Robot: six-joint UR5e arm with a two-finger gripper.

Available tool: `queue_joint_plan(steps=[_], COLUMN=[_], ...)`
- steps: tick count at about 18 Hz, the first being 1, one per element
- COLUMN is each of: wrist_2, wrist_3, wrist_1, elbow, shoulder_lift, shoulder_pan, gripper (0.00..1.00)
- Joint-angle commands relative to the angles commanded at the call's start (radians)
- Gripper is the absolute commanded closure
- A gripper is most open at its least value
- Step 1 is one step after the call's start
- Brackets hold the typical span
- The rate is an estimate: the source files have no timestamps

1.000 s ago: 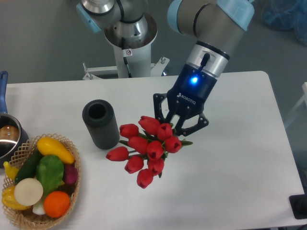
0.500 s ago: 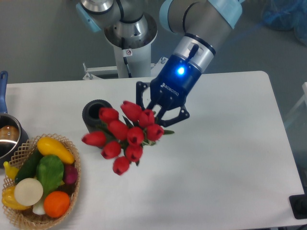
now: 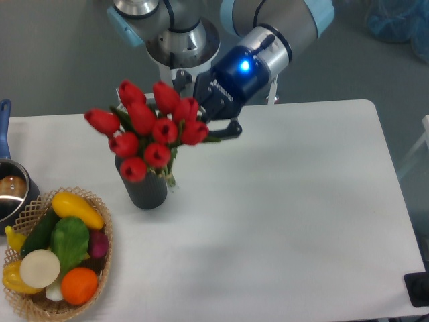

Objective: Insert the flowers into the vase
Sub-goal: 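Lift the tulips above the vase and lower the stems into its opening, then push the tulip stems further down into the black vase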

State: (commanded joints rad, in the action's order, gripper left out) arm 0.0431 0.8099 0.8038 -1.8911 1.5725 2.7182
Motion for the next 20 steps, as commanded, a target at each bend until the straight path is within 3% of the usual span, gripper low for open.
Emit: queue_joint_plan(steps=[6, 11, 20], wrist_2=[-0.012, -0.012, -0.011], wrist_3=[0.029, 0.034, 0.035], wrist_1=[0.002, 0.003, 0.005], elbow=[-0.115, -0.177, -0.209], shoulder_lift=[-0.072, -0.091, -0.106], shoulder_pan=[0.018, 0.014, 0.006], gripper=[0.96, 0.95, 0.95])
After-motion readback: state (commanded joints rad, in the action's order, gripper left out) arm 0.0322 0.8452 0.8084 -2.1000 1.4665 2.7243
